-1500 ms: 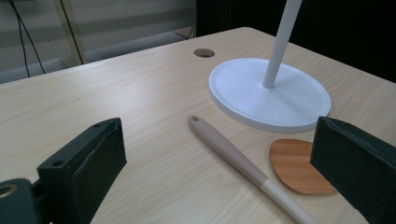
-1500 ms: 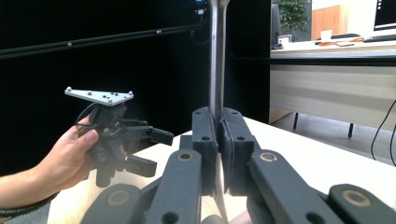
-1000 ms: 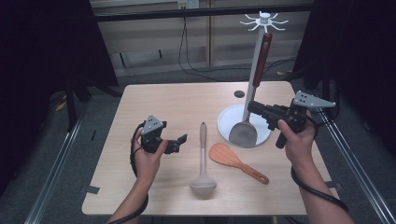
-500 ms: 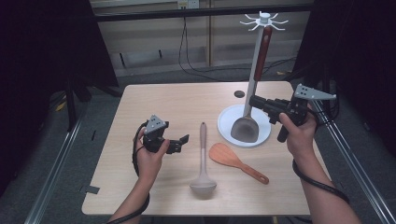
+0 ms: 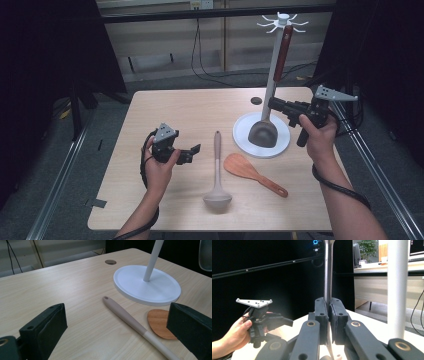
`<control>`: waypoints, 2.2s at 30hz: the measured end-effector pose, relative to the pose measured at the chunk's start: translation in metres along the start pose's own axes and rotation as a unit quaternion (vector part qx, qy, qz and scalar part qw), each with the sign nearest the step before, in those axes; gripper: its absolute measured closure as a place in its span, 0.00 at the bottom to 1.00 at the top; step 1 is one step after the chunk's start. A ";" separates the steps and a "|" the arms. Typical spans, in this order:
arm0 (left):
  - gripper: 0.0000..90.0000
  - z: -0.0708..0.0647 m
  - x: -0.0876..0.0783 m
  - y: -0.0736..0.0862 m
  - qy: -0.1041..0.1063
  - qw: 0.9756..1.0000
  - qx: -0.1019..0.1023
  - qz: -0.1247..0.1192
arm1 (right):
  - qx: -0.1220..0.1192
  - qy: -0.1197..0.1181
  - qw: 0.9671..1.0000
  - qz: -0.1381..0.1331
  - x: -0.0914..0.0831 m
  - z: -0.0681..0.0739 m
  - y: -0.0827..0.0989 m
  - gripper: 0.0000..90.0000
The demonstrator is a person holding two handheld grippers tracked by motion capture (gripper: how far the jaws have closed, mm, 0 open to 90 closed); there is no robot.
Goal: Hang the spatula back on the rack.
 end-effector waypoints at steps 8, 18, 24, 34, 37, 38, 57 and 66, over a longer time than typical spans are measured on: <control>0.03 0.001 0.000 0.001 0.004 1.000 0.000 0.000 | 0.008 -0.002 1.000 0.000 0.004 -0.009 -0.001 0.95; 0.03 0.001 -0.001 -0.001 0.003 1.000 -0.002 -0.004 | 0.017 -0.015 1.000 -0.003 0.017 -0.011 0.002 0.95; 0.03 0.002 -0.002 -0.002 0.002 1.000 0.004 -0.002 | 0.018 -0.011 1.000 -0.003 0.020 -0.010 0.003 0.94; 0.03 0.000 -0.001 -0.001 0.004 1.000 0.006 0.001 | 0.025 0.001 1.000 -0.012 0.012 -0.016 0.005 0.92; 0.03 -0.001 -0.001 -0.002 0.003 1.000 0.005 0.001 | 0.028 0.002 0.999 -0.015 0.011 -0.017 0.005 0.92; 0.03 -0.001 -0.002 -0.002 0.002 1.000 0.006 0.002 | 0.028 0.005 0.999 -0.015 0.010 -0.017 0.005 0.92; 0.03 0.001 -0.003 0.000 -0.003 1.000 0.009 0.001 | 0.024 0.024 0.999 -0.021 0.009 -0.018 -0.002 0.70; 0.04 0.000 -0.002 0.000 -0.004 1.000 0.014 0.001 | 0.020 0.042 0.998 -0.035 0.007 -0.015 -0.008 0.57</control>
Point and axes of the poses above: each handheld gripper's, and its own axes: x roughly forward along the jaws, y roughly out of its underside, z roughly to its left, the point moved 3 cm from there along x, roughly forward along the jaws, and after that the axes turned 10 degrees about x, right-handed, at the moved point
